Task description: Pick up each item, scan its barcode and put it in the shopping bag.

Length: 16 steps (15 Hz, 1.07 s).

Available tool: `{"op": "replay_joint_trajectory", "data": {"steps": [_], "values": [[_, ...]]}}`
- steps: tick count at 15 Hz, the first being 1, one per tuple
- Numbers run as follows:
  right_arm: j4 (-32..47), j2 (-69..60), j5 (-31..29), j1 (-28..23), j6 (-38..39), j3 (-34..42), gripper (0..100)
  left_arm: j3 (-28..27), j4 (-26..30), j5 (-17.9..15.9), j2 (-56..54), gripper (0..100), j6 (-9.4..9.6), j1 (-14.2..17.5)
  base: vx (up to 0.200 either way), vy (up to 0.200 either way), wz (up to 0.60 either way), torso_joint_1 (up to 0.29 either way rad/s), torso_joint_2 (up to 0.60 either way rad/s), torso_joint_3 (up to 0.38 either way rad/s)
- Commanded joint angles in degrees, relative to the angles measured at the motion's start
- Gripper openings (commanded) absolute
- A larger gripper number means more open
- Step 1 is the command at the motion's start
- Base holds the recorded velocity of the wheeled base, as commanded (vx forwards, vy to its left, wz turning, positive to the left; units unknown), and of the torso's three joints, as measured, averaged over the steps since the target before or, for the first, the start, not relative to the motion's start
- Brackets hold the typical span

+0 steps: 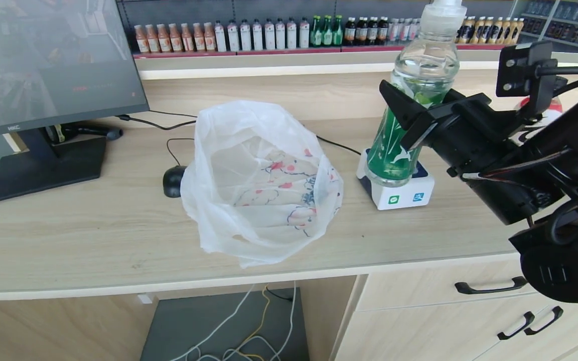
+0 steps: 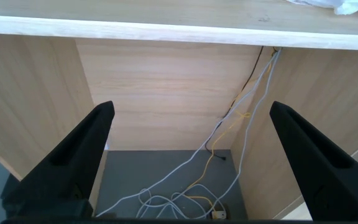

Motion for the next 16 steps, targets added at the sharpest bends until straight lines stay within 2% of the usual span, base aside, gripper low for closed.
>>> {"op": "replay_joint_trajectory", "data": {"steps": [1,9,16], "values": [[-0.2,0.3,-0.1,0.2,-0.2,0.2,0,0.0,0.0,0.0,0.0,100,-0.04,0.0,0.000,0.200,0.00,0.007,0.00,0.002],[-0.2,-0.5,-0.1,0.5,-0.2,0.6,0,0.0,0.0,0.0,0.0,100,0.05,0.0,0.000,0.200,0.00,0.001,0.00,0.004],[-0.2,0.7,-0.3,3.4,-0.3,-0.4,0,0.0,0.0,0.0,0.0,100,0.22,0.0,0.000,0.000,0.00,0.000,0.00,0.000]]}}
